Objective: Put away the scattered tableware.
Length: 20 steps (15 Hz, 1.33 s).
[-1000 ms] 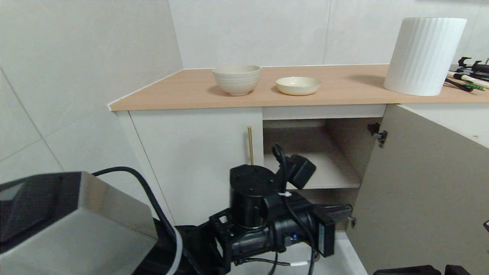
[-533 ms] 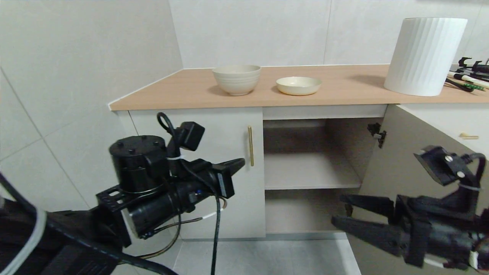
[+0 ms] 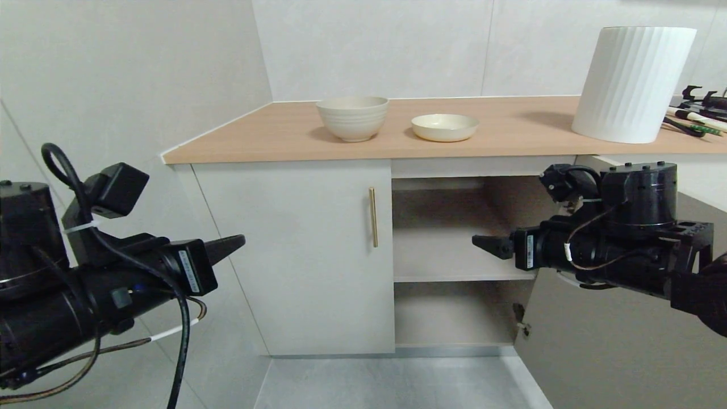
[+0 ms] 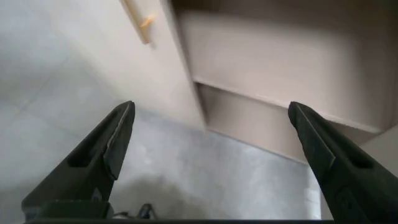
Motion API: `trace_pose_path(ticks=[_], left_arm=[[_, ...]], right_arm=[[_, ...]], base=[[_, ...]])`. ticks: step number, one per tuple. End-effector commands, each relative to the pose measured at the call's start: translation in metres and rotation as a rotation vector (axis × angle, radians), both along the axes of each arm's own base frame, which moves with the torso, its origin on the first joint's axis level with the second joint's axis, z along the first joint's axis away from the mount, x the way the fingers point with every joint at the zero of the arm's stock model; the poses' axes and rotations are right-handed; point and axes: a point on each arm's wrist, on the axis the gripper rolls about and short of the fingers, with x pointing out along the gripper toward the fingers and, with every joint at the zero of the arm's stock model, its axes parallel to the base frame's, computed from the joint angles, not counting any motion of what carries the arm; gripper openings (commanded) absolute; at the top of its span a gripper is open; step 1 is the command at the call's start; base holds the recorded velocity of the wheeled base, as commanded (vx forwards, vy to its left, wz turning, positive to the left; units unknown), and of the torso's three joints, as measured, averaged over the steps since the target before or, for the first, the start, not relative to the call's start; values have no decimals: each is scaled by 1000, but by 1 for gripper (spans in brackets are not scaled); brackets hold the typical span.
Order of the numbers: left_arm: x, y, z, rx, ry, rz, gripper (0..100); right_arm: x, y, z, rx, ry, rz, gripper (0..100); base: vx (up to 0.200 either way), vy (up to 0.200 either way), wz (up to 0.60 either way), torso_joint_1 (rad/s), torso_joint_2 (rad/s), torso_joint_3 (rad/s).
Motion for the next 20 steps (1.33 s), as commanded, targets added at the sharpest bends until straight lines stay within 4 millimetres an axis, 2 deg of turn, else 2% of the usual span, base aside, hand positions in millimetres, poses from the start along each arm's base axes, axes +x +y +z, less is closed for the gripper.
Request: trace_pose_path(ticks=[1, 3, 7, 11, 16, 20], left_arm=[[-5, 4, 7, -12, -29, 1, 100], [-5, 4, 7, -20, -27, -6, 100], [-6, 4, 10, -26, -46, -6, 100], [-6, 4, 10, -21, -47, -8, 100], [-10, 5, 13, -25, -59, -7, 100], [-12, 5, 14, -32, -59, -30, 100]], right_arm=[[-11, -3, 0, 3, 9, 30, 100], [-21, -8, 9, 16, -15, 34, 100], [-26, -10, 19, 30, -46, 31, 100], [-40, -17, 37, 24, -16, 42, 100], [-44, -18, 37, 14, 6, 43, 100], [-51, -17, 40, 29, 12, 102, 100]], base=[[0, 0, 0, 0, 0, 0], [0, 0, 0, 0, 0, 0], [0, 0, 0, 0, 0, 0], [0, 0, 0, 0, 0, 0], [0, 0, 0, 0, 0, 0], [200, 0, 0, 0, 1, 6]])
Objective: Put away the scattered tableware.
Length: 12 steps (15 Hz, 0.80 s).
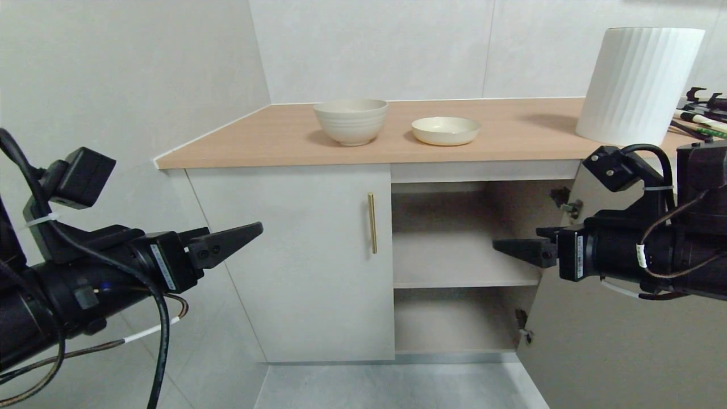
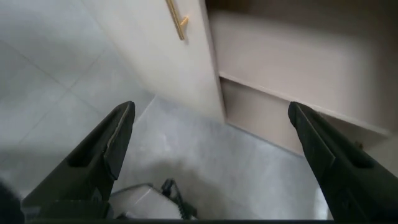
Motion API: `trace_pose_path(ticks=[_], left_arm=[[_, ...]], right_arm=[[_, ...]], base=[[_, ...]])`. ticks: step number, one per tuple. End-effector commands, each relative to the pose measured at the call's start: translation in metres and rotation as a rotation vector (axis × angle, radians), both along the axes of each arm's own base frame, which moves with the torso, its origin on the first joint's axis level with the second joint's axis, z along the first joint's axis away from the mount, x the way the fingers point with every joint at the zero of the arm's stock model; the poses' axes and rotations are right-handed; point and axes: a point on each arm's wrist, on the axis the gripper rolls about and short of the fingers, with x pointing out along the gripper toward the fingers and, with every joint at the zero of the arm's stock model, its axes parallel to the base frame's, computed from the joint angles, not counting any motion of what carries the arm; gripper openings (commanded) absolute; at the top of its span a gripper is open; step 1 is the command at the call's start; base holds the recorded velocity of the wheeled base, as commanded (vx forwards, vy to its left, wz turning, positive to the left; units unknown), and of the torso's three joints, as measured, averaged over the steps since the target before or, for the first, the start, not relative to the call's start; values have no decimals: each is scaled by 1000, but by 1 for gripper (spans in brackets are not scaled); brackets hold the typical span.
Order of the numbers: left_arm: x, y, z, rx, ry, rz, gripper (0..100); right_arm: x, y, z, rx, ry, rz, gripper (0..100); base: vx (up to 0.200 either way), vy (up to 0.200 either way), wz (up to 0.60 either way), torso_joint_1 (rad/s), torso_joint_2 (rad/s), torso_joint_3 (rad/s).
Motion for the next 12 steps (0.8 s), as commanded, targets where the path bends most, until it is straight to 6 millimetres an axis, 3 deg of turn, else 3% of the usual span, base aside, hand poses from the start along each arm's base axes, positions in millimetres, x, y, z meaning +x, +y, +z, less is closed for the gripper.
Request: trace_pose_path(ticks=[1, 7, 12], left_arm=[[1, 0, -1, 0, 3, 0, 100], [1, 0, 1, -3, 1, -2, 100], [-2, 0, 5, -11, -12, -14, 100]], right_arm=[[-4, 0, 2, 4, -1, 13, 100], [-6, -1, 4, 8, -4, 20, 100], [-24, -3, 15, 37, -17, 90, 100]], base=[[200, 0, 0, 12, 2, 7], [200, 0, 0, 3, 2, 2], [0, 0, 0, 0, 0, 0]])
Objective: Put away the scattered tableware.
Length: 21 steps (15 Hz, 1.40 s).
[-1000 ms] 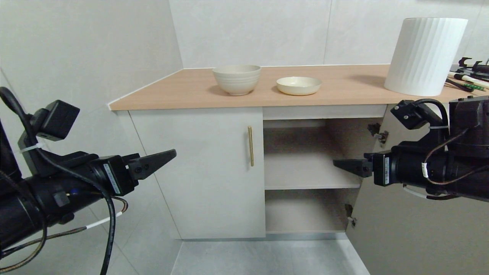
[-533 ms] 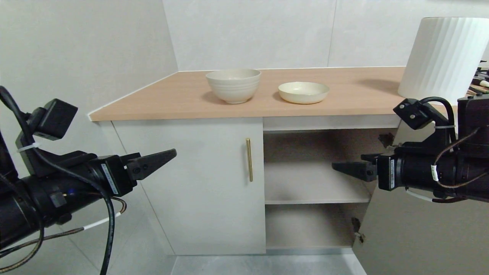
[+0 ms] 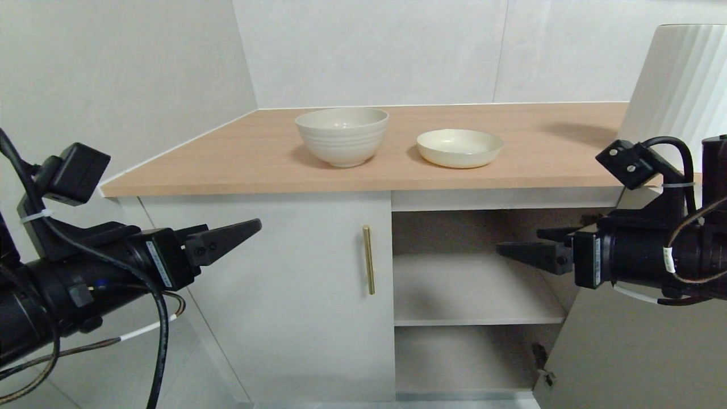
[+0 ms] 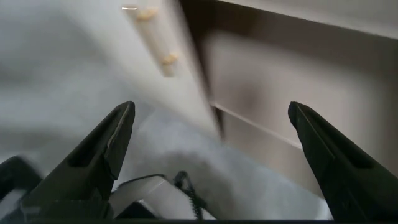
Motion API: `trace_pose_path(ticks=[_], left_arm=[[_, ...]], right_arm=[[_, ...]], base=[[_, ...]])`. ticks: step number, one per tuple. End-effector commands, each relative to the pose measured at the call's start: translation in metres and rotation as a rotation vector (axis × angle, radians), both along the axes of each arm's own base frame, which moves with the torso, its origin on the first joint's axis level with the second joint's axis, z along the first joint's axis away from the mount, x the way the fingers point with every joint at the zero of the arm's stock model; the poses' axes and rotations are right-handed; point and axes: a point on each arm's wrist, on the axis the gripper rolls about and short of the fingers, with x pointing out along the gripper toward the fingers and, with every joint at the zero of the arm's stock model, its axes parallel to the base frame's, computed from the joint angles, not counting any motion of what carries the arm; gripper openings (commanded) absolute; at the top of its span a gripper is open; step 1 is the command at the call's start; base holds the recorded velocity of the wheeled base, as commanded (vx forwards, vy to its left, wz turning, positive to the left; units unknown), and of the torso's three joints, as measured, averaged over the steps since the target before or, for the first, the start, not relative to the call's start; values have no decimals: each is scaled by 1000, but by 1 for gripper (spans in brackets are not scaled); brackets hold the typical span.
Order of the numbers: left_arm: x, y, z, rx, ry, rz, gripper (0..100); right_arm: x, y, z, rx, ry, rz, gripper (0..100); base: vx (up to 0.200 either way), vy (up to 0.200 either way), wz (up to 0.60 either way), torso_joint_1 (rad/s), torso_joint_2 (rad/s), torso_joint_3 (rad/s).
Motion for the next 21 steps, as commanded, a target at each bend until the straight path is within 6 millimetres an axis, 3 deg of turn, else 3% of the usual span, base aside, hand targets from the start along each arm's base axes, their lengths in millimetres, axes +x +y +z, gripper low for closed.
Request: trace_pose_path(ticks=[1, 8, 12, 21], left_arm=[[-1, 0, 1, -2, 2, -5, 100], [0, 0, 0, -2, 10, -8, 100], [1, 0, -1, -1, 11, -8, 100], [3, -1, -3, 2, 22, -8, 100]], right_arm=[[-11, -5, 6, 20, -24, 25, 100], [-12, -6, 3, 21, -49, 30, 100], [-11, -6, 2, 21, -47, 29, 100], [-10, -6, 1, 18, -43, 27, 100]], base=[[0, 0, 0, 0, 0, 0], [0, 0, 0, 0, 0, 0], [0, 0, 0, 55, -242, -237], [0, 0, 0, 181, -490, -288]])
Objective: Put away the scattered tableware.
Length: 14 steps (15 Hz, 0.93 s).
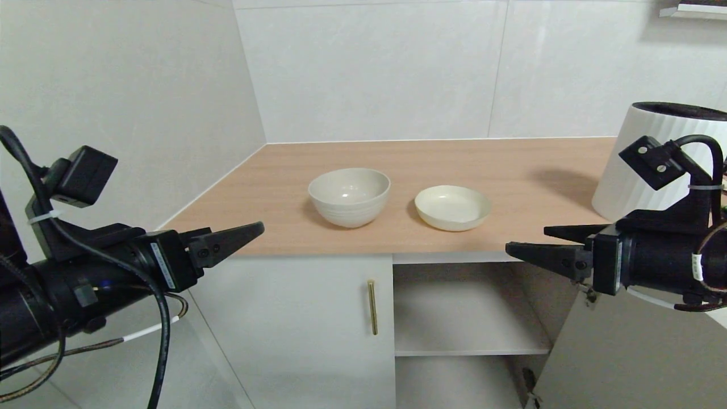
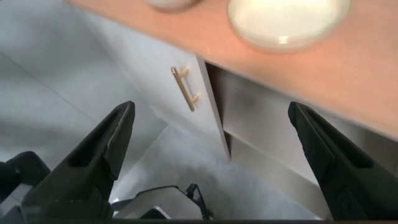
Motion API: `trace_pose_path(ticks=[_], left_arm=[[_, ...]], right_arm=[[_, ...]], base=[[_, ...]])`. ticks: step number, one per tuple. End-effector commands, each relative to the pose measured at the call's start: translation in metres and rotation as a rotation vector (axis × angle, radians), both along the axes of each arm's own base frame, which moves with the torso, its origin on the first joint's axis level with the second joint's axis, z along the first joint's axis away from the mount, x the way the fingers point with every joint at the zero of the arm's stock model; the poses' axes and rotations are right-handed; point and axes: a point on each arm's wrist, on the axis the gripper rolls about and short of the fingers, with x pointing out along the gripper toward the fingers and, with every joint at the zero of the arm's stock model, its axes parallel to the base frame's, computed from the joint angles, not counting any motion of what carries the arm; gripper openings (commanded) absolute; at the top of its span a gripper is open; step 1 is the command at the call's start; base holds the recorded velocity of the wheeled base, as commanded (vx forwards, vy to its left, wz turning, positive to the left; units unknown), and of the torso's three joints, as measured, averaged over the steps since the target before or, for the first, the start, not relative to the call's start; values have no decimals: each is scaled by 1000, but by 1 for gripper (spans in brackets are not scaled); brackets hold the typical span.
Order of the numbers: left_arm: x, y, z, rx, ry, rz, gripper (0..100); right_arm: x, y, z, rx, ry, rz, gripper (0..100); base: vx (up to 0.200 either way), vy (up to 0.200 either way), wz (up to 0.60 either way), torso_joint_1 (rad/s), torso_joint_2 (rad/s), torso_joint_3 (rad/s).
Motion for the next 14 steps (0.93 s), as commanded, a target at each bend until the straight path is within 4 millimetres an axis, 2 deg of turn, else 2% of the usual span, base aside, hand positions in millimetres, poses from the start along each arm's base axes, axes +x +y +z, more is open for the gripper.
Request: trace_pose_path(ticks=[1, 5, 7, 8, 9, 10, 12, 14], left_arm=[[1, 0, -1, 1, 3, -1, 100], [6, -2, 0, 4, 12, -1, 100], [15, -5, 9, 18, 54, 7, 100], [19, -6, 17, 24, 72, 7, 100], [30, -9, 35, 32, 96, 11, 100], [38, -11, 43, 48, 128, 24, 100], [53, -15, 52, 85, 205, 69, 100], [64, -18, 41, 126, 304, 113, 100]], right_arm=[[1, 0, -1, -2, 3, 0, 100], [3, 1, 0, 6, -14, -1, 100], [22, 5, -5, 12, -36, -26, 100], [40, 9, -8, 12, -50, -48, 100], [61, 16, -6, -2, -57, -110, 100], [75, 18, 0, -14, -62, -181, 100], [86, 21, 10, -53, -8, -266, 100], [93, 23, 7, -22, 69, -302, 100]], base=[[0, 0, 0, 188, -476, -290], [0, 0, 0, 159, -370, -214], [0, 0, 0, 36, -73, -51], [0, 0, 0, 0, 0, 0], [0, 0, 0, 0, 0, 0], [0, 0, 0, 0, 0, 0], [0, 0, 0, 0, 0, 0], [0, 0, 0, 0, 0, 0]])
